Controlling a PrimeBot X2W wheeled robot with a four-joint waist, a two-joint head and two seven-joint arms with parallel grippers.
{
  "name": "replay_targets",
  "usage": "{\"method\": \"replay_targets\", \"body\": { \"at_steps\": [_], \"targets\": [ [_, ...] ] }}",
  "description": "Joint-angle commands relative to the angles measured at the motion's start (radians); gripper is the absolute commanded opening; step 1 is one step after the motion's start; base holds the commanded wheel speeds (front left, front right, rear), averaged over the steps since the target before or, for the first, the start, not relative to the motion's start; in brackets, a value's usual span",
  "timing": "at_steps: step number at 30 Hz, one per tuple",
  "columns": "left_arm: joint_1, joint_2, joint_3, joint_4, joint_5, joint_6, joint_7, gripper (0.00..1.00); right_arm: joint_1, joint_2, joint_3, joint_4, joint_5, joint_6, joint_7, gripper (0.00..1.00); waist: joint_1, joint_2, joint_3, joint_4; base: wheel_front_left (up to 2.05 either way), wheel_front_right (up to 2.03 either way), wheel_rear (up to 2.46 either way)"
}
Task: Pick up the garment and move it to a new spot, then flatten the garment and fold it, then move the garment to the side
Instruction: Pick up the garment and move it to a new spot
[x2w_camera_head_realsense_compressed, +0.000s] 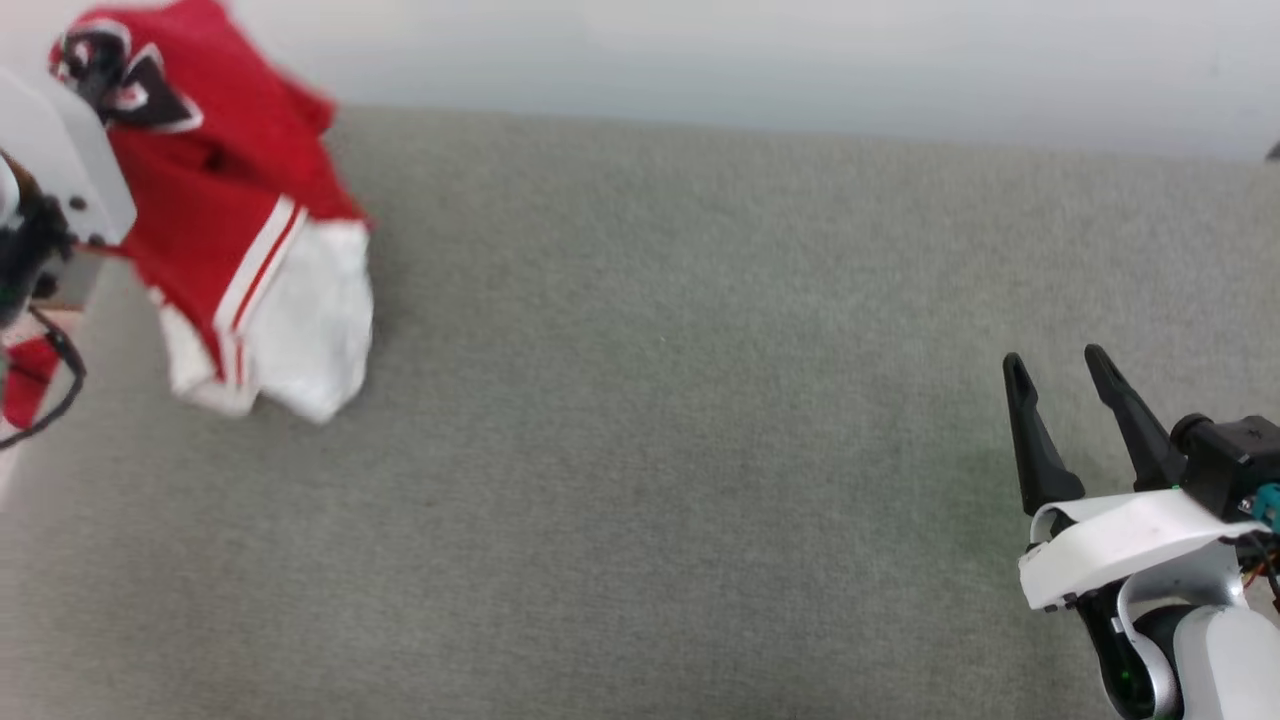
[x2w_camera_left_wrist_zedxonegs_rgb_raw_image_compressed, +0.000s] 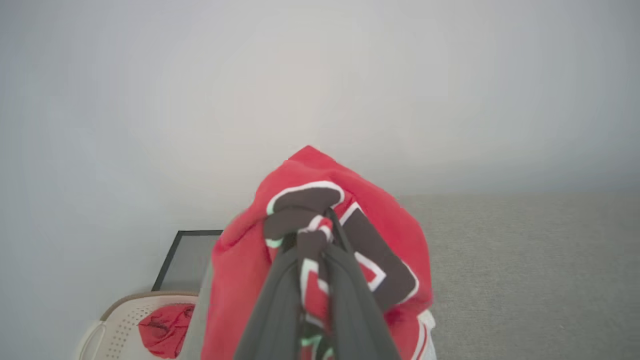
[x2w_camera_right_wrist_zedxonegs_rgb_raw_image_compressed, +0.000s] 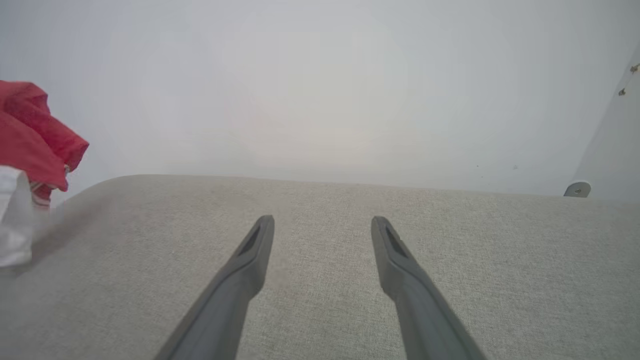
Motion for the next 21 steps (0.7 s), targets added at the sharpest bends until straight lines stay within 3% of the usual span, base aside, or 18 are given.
{"method": "replay_targets", "body": {
  "at_steps": [1,11,21],
  "targets": [
    [-0.01,0.007,0.0,-0.026,0.005,-0.003,-0.01,0.0,0.016,0.007,-0.004,0.0,-0.003,0.0,-0.002,1.0,0.0,0.0,-0.088,0.047,0.0,0.0,0.0],
    [0.042,0.016,-0.021,-0.292,-0.034,0.039,0.136,0.0,0.055,0.022,-0.074,-0.015,-0.014,0.0,-0.001,1.0,0.0,0.0,-0.173,0.001,0.0,0.0,0.0],
    [0.147,0.036,-0.029,-0.578,-0.087,0.146,0.301,0.0,0.073,0.027,-0.216,-0.04,-0.055,0.0,0.003,1.0,0.0,0.0,-0.148,-0.128,0.0,0.0,0.0]
  ]
}}
